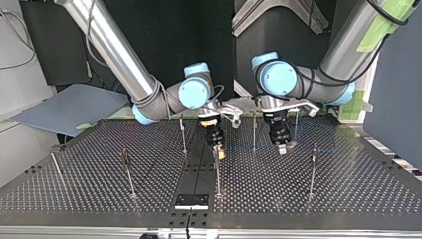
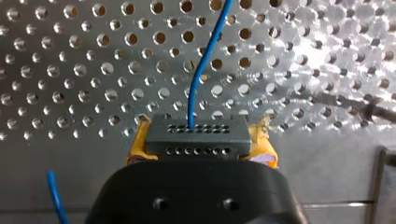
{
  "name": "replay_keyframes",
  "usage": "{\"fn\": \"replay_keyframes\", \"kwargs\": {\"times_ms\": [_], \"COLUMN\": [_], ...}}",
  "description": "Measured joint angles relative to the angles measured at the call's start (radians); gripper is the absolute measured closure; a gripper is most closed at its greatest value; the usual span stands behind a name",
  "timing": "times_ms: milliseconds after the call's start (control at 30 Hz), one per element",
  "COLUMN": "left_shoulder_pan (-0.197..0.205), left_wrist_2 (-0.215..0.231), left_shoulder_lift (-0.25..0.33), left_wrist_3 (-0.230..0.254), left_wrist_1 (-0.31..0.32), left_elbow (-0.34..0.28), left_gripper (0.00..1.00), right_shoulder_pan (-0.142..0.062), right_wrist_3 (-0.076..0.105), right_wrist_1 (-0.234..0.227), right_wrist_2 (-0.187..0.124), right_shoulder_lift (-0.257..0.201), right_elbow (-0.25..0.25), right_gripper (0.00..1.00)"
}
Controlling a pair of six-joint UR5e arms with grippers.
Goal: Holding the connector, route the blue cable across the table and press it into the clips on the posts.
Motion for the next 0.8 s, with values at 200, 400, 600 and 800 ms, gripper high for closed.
{"fn": "replay_keyframes", "kwargs": {"times_ms": [200,400,600,800], "left_shoulder_pan": [-0.001,-0.002,0.005,0.013], "left_wrist_2": [0.006,0.012,0.018,0.041], "left_shoulder_lift": [0.003,0.004,0.004,0.004], "left_wrist_3": [-0.025,-0.042,-0.049,-0.052], "left_wrist_1": [0.049,0.093,0.123,0.171], "left_elbow": [-0.050,-0.102,-0.158,-0.214], "left_gripper": [1.00,1.00,1.00,1.00], "right_shoulder_pan": [-0.003,0.000,0.007,0.012], "right_wrist_3": [-0.005,-0.021,-0.036,-0.041], "right_wrist_1": [0.000,-0.001,-0.001,0.000], "right_wrist_2": [-0.005,-0.035,-0.079,-0.098], "right_shoulder_lift": [-0.037,-0.043,-0.044,-0.046], "right_elbow": [0.050,0.103,0.146,0.157], "right_gripper": [1.00,1.00,1.00,1.00]}}
